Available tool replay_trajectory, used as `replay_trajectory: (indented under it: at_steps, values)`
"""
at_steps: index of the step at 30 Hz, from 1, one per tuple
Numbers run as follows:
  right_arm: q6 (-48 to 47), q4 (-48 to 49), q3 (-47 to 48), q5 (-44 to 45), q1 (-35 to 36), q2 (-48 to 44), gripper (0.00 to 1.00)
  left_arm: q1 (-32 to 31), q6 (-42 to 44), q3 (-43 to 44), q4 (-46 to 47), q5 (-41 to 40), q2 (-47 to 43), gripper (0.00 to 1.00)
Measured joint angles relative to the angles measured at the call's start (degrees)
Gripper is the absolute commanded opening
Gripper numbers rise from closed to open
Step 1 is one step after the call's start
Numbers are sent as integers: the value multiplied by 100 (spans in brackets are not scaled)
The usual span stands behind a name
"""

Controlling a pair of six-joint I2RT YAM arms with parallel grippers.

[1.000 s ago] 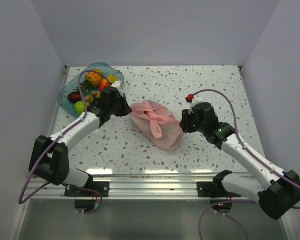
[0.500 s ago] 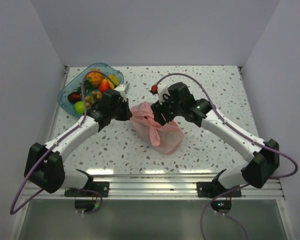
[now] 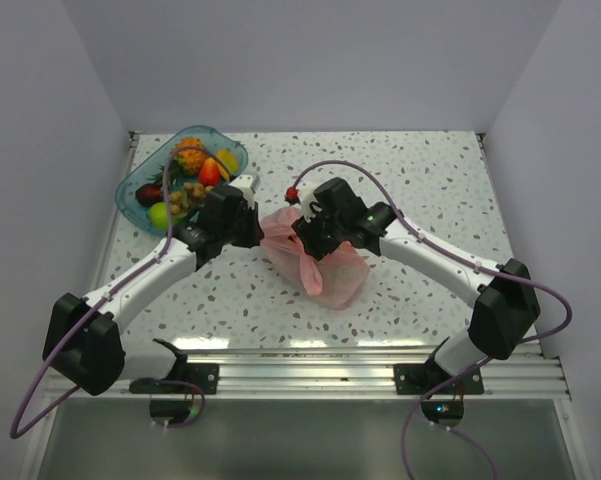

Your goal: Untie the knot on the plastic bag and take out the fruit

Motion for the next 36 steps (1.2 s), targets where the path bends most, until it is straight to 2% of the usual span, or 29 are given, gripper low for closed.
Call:
replay_trajectory:
  at_steps: [1, 3, 4, 5, 8, 9, 13, 18, 24, 30, 31, 34, 35, 36]
  values:
    - [2, 17, -39, 4, 2, 0, 47, 0, -4, -13, 2, -20, -13, 0]
    - [7, 46, -122, 0, 11, 4, 39, 0, -11, -33, -2, -46, -37, 0]
    - [9, 55, -168, 0, 17, 7, 33, 0, -33, -37, -2, -55, -46, 0]
    - [9, 74, -219, 0, 35, 7, 19, 0, -50, -39, -2, -66, -52, 0]
    - [26, 79, -308, 4, 57, 4, 3, -24, -122, -48, -4, -205, -63, 0]
    - [31, 81, -323, 13, 66, -7, 1, -31, -146, -50, -17, -269, -63, 0]
    - [46, 136, -367, 238, 76, -199, 0, -13, -337, -81, -107, -568, -72, 0]
    - [92, 398, -415, 719, 11, -940, 0, 319, -850, -188, -238, -636, -114, 0]
    - [737, 1307, -1082, 977, -120, -2024, 0, 422, -1657, -446, 151, -214, -535, 0]
    - [1513, 1945, -1908, 1174, -173, -2448, 0, 439, -2450, -1478, 647, 326, -1399, 0]
    - [1532, 1961, -1943, 1088, -177, -2441, 0, 450, -2535, -1648, 671, 400, -1552, 3]
    - [1419, 1956, -1928, 767, -192, -2361, 0, 479, -2435, -1963, 649, 514, -1919, 41]
    - [1316, 1932, -1893, 671, -212, -2315, 0, 514, -2282, -2004, 584, 518, -1998, 64]
    - [1211, 1908, -1847, 577, -247, -2256, 0, 551, -2065, -2009, 496, 511, -2044, 74]
